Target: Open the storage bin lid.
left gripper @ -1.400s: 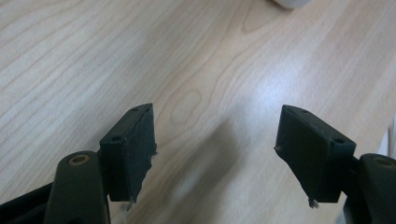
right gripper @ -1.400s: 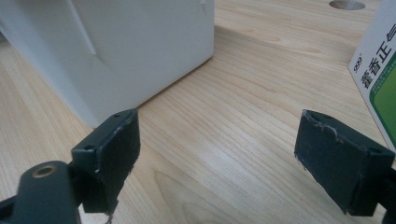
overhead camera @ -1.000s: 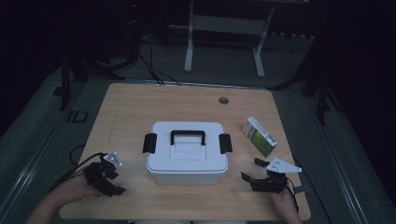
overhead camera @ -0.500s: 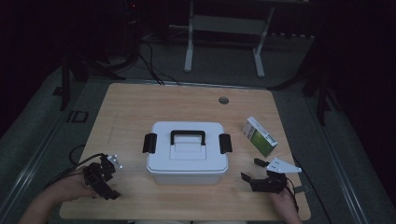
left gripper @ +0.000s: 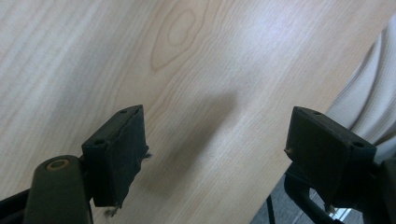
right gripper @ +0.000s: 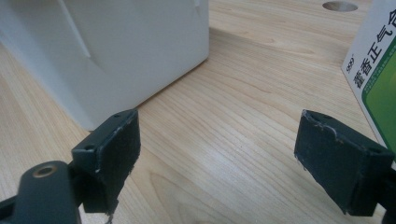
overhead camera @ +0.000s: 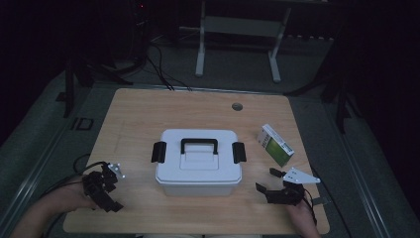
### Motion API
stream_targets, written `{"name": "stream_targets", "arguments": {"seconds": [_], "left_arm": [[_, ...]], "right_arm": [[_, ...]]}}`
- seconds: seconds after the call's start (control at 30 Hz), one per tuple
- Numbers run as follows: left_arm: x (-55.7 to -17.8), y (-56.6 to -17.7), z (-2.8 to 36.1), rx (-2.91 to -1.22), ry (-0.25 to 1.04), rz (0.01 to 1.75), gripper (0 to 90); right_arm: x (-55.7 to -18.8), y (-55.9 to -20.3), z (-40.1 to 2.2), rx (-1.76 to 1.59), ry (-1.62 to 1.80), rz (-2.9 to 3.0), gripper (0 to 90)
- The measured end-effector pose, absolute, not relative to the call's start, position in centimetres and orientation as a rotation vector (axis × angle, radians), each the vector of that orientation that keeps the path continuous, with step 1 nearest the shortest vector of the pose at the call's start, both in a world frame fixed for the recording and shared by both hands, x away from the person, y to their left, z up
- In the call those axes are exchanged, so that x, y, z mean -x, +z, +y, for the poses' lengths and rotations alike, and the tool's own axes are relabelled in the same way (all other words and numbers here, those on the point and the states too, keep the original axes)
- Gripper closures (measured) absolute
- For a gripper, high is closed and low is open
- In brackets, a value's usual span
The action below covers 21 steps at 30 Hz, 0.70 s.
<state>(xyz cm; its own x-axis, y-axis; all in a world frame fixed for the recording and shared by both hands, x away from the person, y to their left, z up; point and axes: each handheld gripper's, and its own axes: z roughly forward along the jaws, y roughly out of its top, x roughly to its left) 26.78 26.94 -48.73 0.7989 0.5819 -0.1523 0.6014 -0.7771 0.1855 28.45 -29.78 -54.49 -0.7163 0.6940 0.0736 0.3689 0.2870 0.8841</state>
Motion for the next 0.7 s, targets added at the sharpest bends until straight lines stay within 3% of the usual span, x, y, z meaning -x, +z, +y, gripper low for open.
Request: {"name": "stream_targets", "arguments": {"seconds": [0.7], "left_arm": [[-28.1,-42.7,25.5,-2.803,-0.064,0.846,21.4]], "right_arm": [[-28.4,-54.5,-29.7,-0.964,1.401,2.241,14.1]]}}
